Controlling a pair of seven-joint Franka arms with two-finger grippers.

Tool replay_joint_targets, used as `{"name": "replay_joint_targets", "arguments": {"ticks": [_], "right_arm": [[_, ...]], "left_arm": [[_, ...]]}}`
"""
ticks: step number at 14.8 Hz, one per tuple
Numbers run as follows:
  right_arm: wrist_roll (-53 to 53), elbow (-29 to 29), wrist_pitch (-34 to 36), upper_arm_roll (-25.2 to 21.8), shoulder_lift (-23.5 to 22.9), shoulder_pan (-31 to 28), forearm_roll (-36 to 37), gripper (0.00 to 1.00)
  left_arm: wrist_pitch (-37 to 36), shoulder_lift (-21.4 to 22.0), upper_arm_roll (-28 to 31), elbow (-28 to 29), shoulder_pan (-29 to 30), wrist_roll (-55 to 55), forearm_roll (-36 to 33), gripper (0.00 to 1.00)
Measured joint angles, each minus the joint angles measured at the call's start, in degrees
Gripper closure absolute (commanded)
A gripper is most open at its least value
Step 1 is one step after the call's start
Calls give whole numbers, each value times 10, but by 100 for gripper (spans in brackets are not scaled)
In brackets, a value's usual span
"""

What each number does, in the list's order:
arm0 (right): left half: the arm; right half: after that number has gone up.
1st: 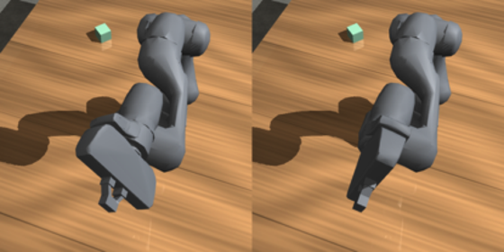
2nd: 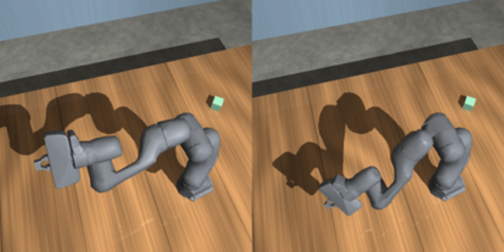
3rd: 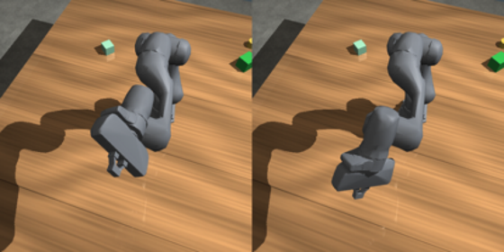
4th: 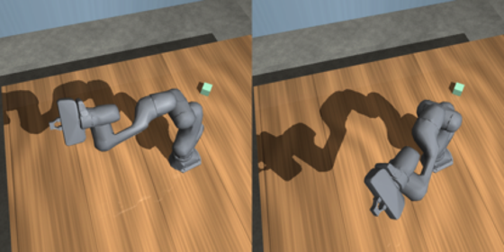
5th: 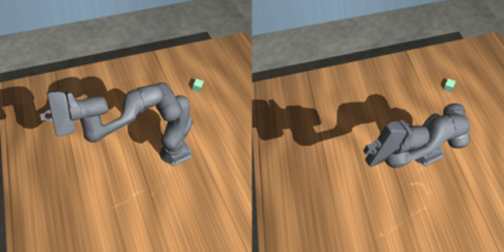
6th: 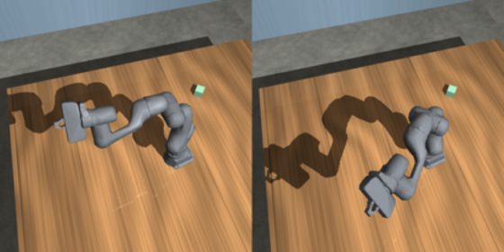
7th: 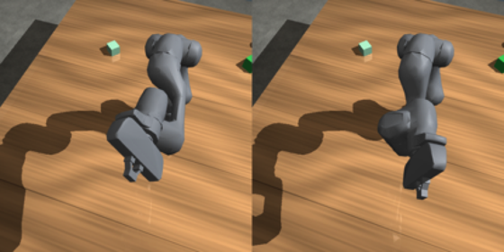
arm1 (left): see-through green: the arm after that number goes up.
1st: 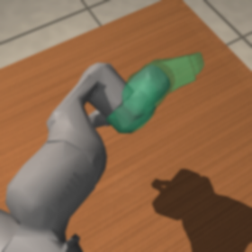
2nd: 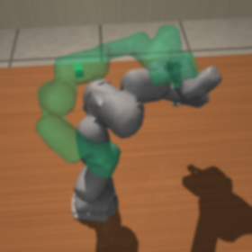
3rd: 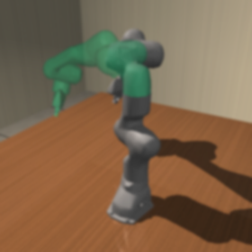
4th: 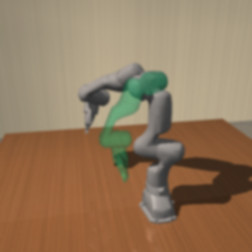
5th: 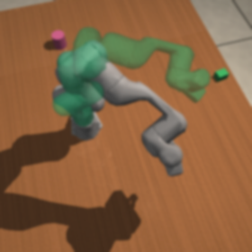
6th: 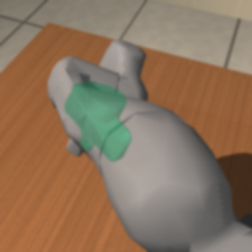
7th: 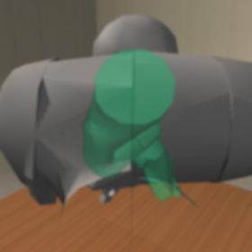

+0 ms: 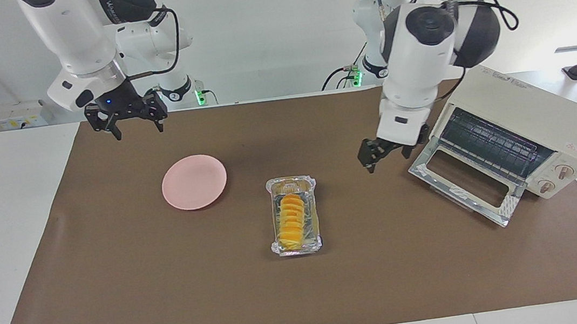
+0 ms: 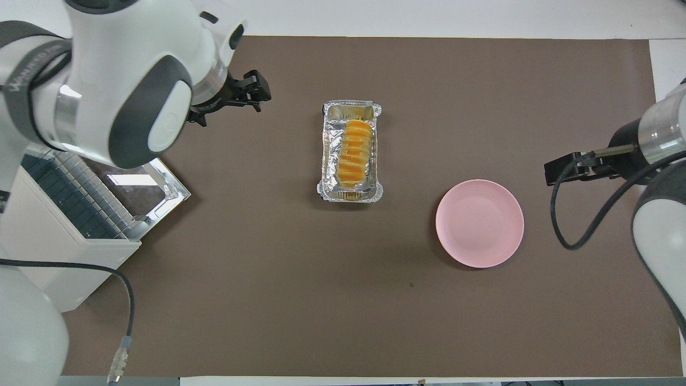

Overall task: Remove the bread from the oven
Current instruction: 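Lower the right gripper onto the bread slices in the foil tray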

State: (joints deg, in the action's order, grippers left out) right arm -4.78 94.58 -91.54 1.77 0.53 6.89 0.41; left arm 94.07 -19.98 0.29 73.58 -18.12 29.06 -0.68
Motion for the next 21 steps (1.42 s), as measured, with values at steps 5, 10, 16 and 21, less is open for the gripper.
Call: {"name": "replay_joint_targets", "arguments": {"ticks": [5,10,16,21], "right_arm": [[-102,-15,-53,0,-75,76,10,0],[-221,-75,-89,-1,-164,154,20,0],[-307,-111,-151,-2,-263,186,35,0],[-327,-128,-244,-6,-337,188,35,0]], "left_arm": [[-14,125,3,121,186,-202,1,0],[-37,214,-5,187,219,-223,1,0],[-36,236,-12,216,214,-260,1,0],[-37,237,-15,216,211,-270,7,0]]}}
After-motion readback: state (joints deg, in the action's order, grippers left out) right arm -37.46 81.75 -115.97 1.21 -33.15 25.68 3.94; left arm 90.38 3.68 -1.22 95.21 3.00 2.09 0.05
